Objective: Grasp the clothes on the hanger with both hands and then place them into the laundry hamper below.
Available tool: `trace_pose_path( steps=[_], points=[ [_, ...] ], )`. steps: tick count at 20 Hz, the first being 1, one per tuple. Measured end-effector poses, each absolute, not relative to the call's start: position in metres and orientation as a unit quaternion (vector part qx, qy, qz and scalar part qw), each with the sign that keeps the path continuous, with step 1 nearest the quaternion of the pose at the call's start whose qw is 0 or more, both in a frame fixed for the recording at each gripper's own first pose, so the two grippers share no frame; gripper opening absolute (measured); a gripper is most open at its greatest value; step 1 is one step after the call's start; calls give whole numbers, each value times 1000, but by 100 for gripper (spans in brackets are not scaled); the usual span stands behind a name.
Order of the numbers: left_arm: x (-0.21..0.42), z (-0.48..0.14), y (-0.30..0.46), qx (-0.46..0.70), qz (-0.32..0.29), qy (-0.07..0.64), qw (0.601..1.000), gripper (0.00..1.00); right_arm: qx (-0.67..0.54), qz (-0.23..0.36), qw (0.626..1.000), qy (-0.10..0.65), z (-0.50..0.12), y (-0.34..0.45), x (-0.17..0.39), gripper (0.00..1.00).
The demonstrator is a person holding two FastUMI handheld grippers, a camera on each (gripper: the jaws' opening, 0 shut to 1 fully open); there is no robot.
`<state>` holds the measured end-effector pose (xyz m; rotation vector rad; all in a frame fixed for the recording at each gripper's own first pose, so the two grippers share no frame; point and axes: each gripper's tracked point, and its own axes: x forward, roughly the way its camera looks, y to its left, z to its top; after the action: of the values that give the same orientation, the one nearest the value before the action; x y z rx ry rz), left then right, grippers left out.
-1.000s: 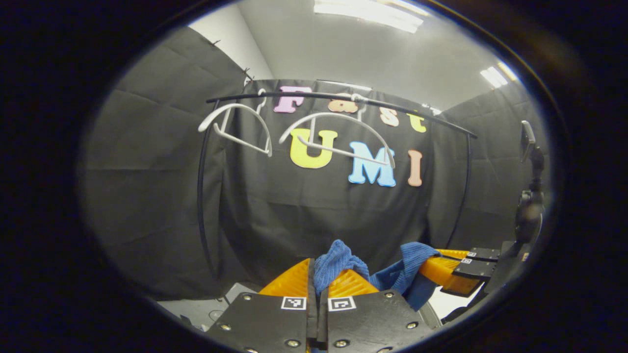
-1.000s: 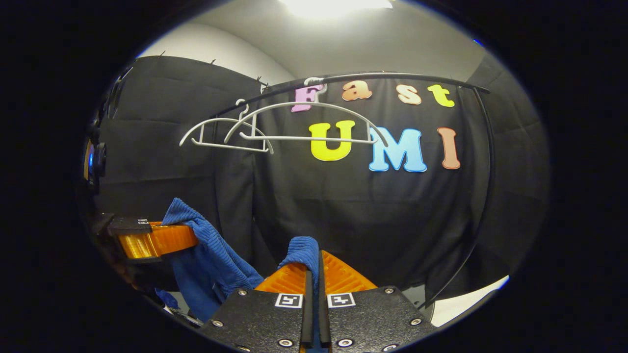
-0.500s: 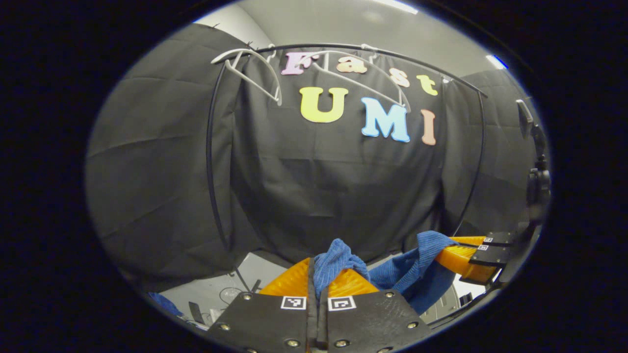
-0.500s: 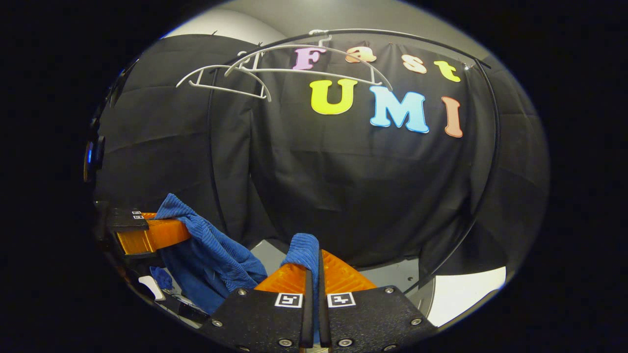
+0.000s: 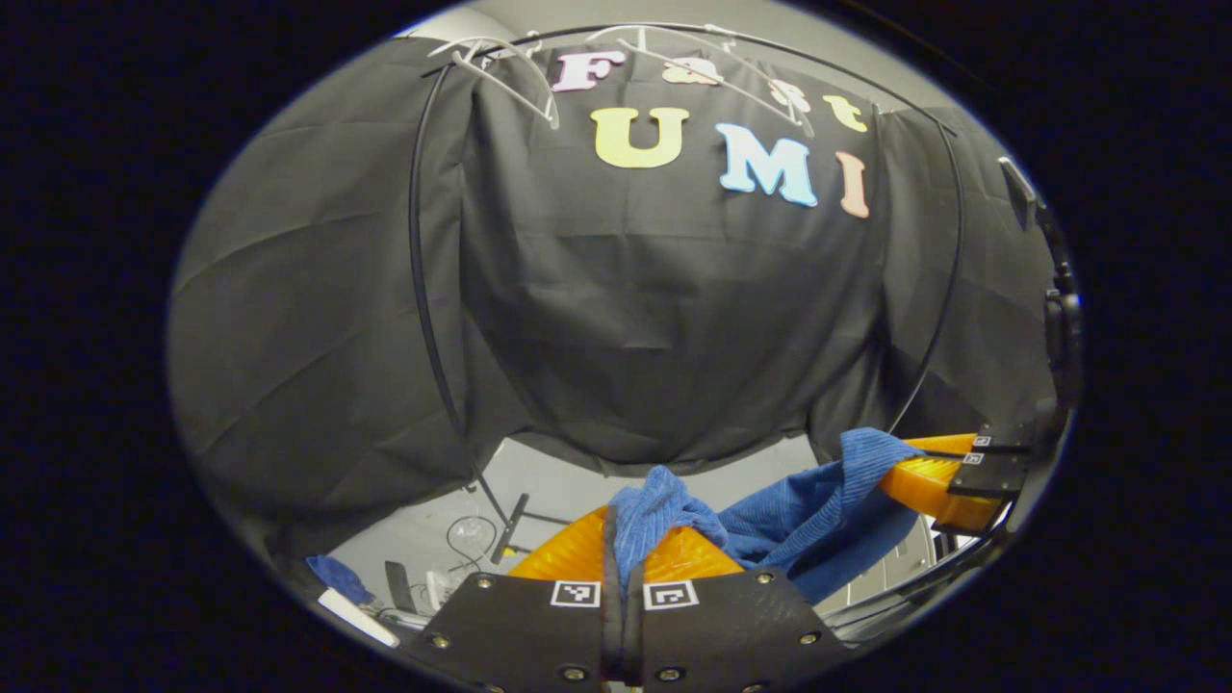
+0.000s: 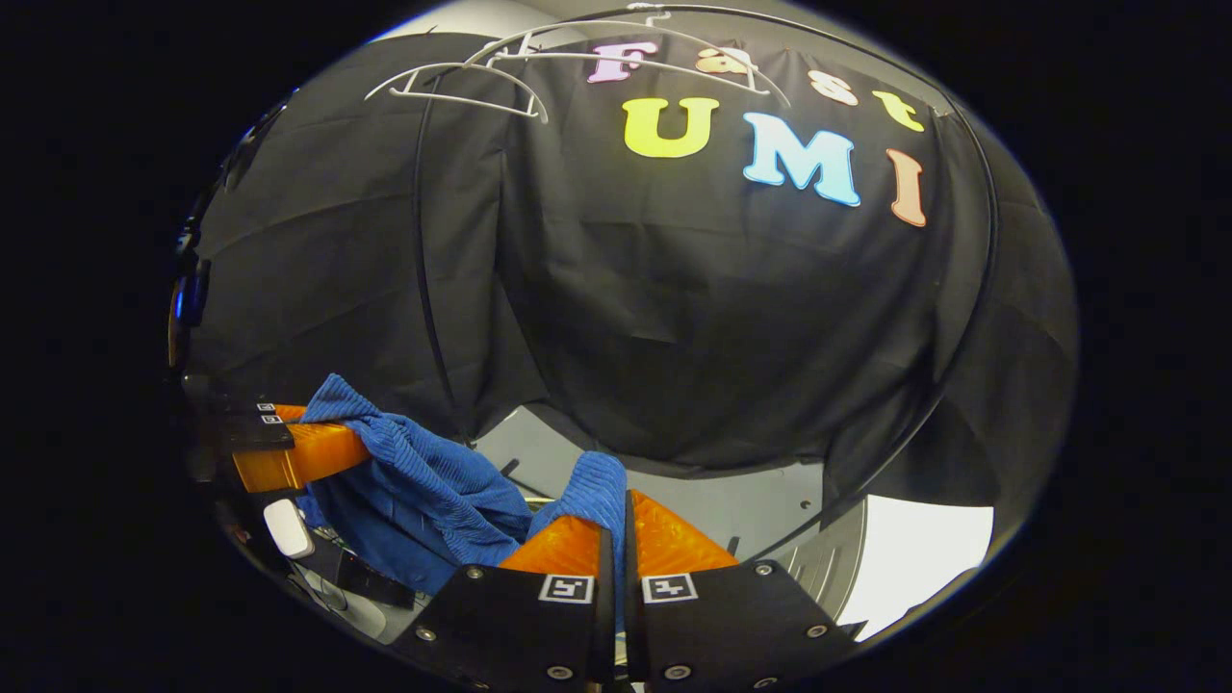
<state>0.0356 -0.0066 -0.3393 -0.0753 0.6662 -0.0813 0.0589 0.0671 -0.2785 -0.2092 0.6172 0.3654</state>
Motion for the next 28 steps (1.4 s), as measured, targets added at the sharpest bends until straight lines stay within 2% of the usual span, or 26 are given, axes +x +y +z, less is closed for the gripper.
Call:
trace_pose_path(
  steps=[1, 2, 3, 8, 11, 12, 14, 15, 16, 17, 19, 22, 28],
  points=[
    [32, -348, -6, -36, -38, 337, 940, 1, -105, 178, 929, 308, -283, 66, 58, 4],
    [27, -355, -6, -35, -38, 347, 936, 6, -107, 178, 926, 314, -287, 64, 56, 4],
    [22, -363, -6, -34, -39, 359, 932, 0, -110, 176, 924, 321, -291, 62, 55, 5],
    [-9, -400, 0, -36, -46, 406, 912, 4, -114, 179, 908, 360, -318, 62, 35, 5],
    [-11, -412, 6, -31, -41, 416, 908, 10, -110, 179, 903, 375, -327, 62, 23, 12],
    [-13, -408, 9, -29, -41, 414, 909, 31, -110, 180, 900, 381, -329, 61, 20, 13],
    [-8, -399, 13, -27, -35, 403, 914, 72, -100, 183, 904, 373, -323, 64, 24, 35],
    [-4, -396, 16, -25, -31, 398, 916, 93, -100, 181, 907, 367, -318, 65, 27, 53],
    [-3, -393, 18, -24, -26, 395, 918, 84, -100, 179, 909, 363, -315, 66, 29, 61],
    [1, -389, 20, -24, -23, 392, 920, 88, -101, 177, 911, 359, -311, 66, 32, 77],
    [1, -387, 20, -22, -19, 382, 924, 89, -100, 173, 915, 351, -306, 67, 32, 93],
    [10, -367, 20, -14, -20, 358, 933, 89, -98, 167, 922, 336, -294, 68, 31, 94],
    [45, -273, 20, -21, -37, 267, 963, 89, -79, 139, 949, 273, -234, 63, 40, 95]
  ],
)
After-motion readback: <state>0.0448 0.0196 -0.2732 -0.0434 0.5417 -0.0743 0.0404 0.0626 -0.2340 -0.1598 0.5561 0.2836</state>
